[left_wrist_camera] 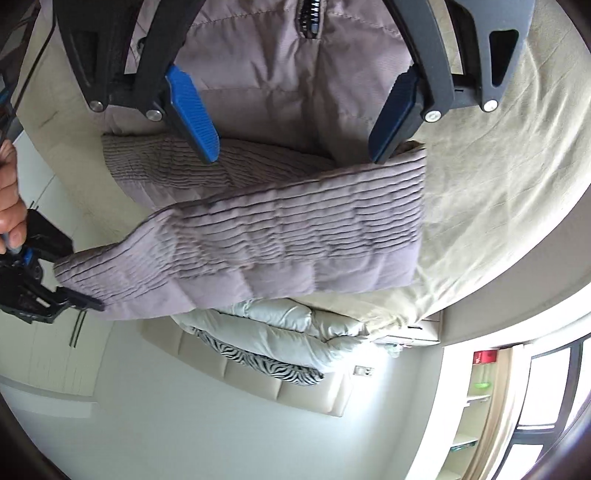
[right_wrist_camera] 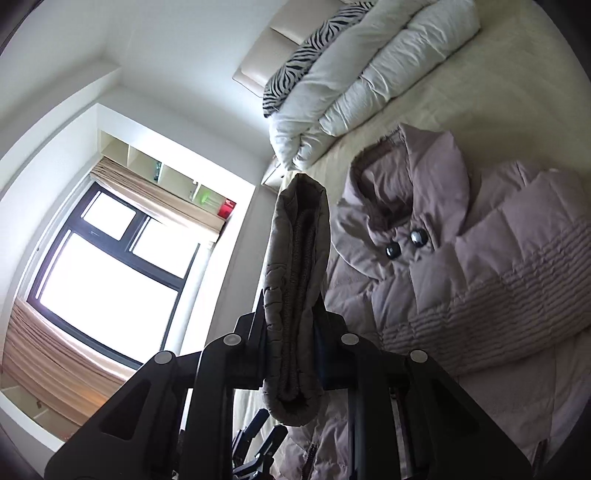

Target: Fold large clothes

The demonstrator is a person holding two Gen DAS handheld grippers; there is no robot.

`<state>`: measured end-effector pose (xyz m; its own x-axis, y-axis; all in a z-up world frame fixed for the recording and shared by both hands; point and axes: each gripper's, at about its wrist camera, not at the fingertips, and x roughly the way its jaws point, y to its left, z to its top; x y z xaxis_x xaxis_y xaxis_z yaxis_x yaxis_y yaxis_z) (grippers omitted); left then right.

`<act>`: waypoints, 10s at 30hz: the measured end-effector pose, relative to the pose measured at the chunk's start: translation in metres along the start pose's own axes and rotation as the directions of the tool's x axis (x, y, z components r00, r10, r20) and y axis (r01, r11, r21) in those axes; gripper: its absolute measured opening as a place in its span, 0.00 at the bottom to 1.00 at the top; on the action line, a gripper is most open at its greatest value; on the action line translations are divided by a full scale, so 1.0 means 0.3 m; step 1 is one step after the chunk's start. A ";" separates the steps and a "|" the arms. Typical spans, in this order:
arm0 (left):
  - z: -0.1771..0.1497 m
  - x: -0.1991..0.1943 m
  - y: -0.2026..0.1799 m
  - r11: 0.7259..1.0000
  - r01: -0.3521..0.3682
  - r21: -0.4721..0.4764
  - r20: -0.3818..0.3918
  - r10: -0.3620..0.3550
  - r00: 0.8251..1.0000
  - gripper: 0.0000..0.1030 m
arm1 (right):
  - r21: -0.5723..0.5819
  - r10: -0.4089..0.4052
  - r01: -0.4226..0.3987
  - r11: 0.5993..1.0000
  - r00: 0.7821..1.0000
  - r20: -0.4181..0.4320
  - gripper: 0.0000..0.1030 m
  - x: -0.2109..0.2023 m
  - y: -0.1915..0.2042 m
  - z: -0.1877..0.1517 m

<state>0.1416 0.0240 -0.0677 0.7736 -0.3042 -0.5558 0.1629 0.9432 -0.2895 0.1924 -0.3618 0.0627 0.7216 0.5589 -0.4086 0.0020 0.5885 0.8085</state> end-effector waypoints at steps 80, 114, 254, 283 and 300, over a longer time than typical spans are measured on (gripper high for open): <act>0.671 0.942 0.057 0.986 0.131 -0.106 -0.410 -0.163 0.897 0.98 | 0.083 -0.213 0.221 0.972 0.973 -0.088 1.00 0.297 -0.588 0.580; 0.348 0.432 -0.177 0.898 0.440 0.021 -0.246 -0.422 0.873 0.08 | -0.551 -0.212 0.173 0.816 0.977 -0.007 0.15 0.032 -0.160 0.093; -0.667 -0.541 0.297 0.908 0.186 -0.375 -0.596 -0.389 0.703 0.55 | -0.103 -0.473 0.477 0.873 0.776 -0.417 0.53 -1.135 -0.552 -1.182; -0.558 -0.782 0.283 0.909 0.311 -0.278 -0.574 -0.417 0.705 0.08 | -0.157 -0.425 0.396 0.905 0.821 -0.381 0.07 -1.239 -0.348 -1.213; 0.037 -0.573 0.294 0.615 0.582 -0.532 0.042 -0.667 0.744 0.08 | -0.128 -0.238 0.248 0.960 0.967 0.086 0.06 -1.123 -0.071 -0.571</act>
<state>0.0297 0.1610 0.0108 0.4928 -0.8497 -0.1876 0.2249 0.3326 -0.9159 -0.1694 -0.4625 0.1105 0.7574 0.3502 -0.5511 0.0922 0.7782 0.6212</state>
